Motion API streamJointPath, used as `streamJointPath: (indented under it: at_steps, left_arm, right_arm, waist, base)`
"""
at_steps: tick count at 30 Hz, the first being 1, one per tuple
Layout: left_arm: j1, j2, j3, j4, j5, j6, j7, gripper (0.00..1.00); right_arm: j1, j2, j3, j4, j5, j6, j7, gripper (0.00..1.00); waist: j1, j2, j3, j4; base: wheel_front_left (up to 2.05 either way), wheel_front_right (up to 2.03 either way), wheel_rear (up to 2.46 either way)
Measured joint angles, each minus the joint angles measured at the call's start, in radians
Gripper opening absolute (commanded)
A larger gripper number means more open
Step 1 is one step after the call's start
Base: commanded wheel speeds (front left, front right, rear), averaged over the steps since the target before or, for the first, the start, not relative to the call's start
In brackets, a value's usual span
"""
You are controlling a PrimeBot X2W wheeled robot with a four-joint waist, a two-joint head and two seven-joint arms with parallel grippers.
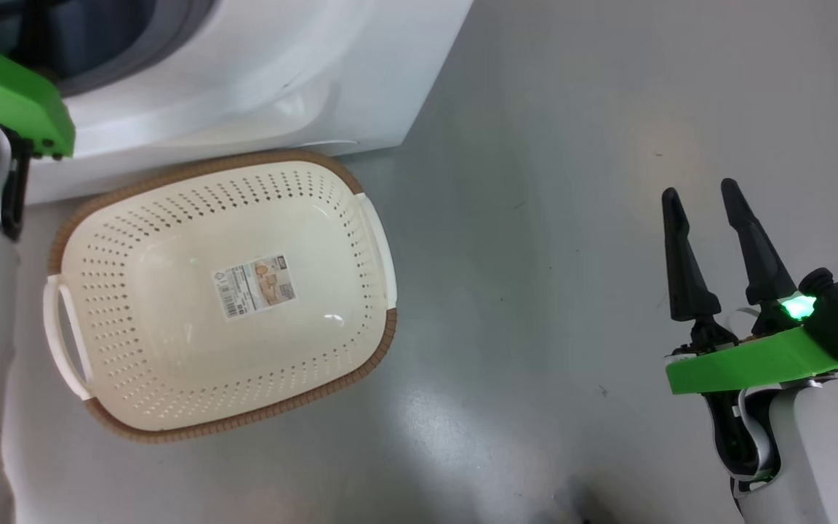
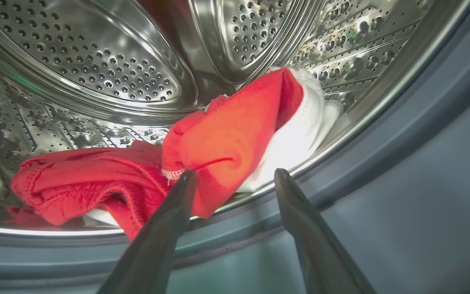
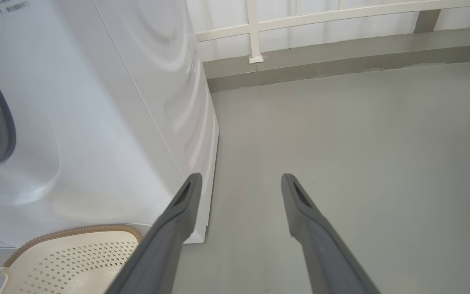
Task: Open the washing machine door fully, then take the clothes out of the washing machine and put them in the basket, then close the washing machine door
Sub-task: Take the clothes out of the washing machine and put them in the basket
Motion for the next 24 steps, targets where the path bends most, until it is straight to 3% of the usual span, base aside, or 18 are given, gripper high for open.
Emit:
streamJointPath:
  at_steps: [12,13,14,17,24]
  left_arm:
    - [-0.070,0.041,-0.004,0.068,0.009,0.022,0.000,1.00]
    - [-0.071,0.046,-0.004,0.071,0.009,0.026,0.000,0.93]
    - [-0.072,0.049,-0.003,0.073,0.009,0.026,0.000,0.55]
    - [-0.073,0.049,-0.003,0.081,0.009,0.026,0.000,0.00]
    - [-0.073,0.047,0.004,0.069,0.000,0.026,0.000,0.00]
  right_arm:
    - [-0.023,0.000,0.034,-0.001,0.011,0.000,0.000,1.00]
    - [-0.024,0.001,0.037,-0.001,0.012,0.000,0.000,1.00]
    - [-0.024,0.001,0.037,-0.001,0.012,0.000,0.000,1.00]
    - [-0.035,0.001,0.037,0.000,0.012,0.000,0.000,1.00]
    - [-0.036,0.001,0.035,0.001,0.012,0.000,0.000,1.00]
  waist:
    - [0.0000,0.0000,0.026,-0.047]
    - [0.0000,0.0000,0.027,-0.052]
    - [0.0000,0.0000,0.027,-0.056]
    - [0.0000,0.0000,0.025,-0.064]
    - [0.0000,0.0000,0.017,-0.060]
  base:
    - [0.00,0.00,0.00]
    - [0.00,0.00,0.00]
    - [0.00,0.00,0.00]
    - [0.00,0.00,0.00]
    - [0.00,0.00,0.00]
